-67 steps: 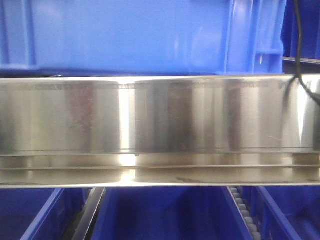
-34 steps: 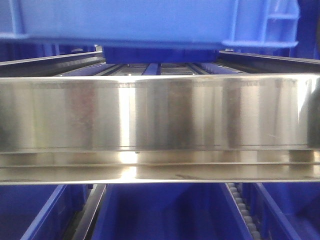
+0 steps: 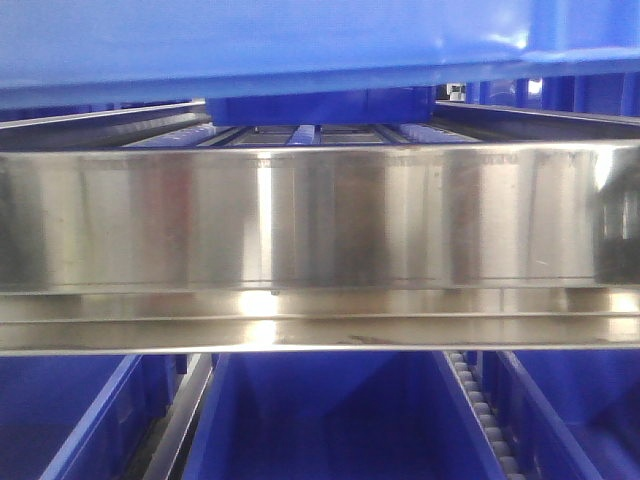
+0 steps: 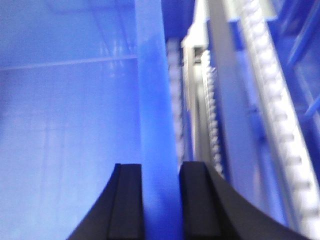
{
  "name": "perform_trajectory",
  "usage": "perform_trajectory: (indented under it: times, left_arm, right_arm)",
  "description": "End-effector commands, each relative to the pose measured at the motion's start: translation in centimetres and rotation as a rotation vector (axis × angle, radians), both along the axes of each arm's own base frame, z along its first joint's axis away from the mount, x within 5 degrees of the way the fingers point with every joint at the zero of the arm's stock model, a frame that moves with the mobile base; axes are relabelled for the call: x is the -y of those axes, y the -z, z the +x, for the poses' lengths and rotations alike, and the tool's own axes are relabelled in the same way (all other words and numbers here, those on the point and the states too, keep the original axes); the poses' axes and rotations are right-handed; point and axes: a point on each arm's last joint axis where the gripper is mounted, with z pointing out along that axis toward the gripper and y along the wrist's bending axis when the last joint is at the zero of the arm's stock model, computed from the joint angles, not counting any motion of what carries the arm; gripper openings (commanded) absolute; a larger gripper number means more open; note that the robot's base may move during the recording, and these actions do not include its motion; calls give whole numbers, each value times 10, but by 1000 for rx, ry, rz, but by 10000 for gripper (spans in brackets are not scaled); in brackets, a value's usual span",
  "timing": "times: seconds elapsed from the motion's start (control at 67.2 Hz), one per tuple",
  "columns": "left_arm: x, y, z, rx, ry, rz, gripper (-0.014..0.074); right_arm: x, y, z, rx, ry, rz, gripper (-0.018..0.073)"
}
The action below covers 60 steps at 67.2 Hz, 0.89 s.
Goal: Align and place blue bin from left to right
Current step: 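Lift the blue bin off the shelf with both grippers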
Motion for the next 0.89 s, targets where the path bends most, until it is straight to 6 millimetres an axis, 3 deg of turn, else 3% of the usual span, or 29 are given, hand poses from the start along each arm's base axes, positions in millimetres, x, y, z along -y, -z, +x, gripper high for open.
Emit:
perform_trajectory:
  times: [0.0, 0.566, 0.878]
  left_arm:
    - [-3, -15, -16, 100, 8, -2, -111]
    - [28, -19, -69, 177, 136, -12, -111]
    - [36, -21, -76, 215, 155, -4, -111]
  right_arm:
    - [17, -20, -13, 133, 42, -1, -70]
    - [51, -6, -81, 134, 43, 24, -70]
    - [46, -1, -96, 149, 25, 38, -70]
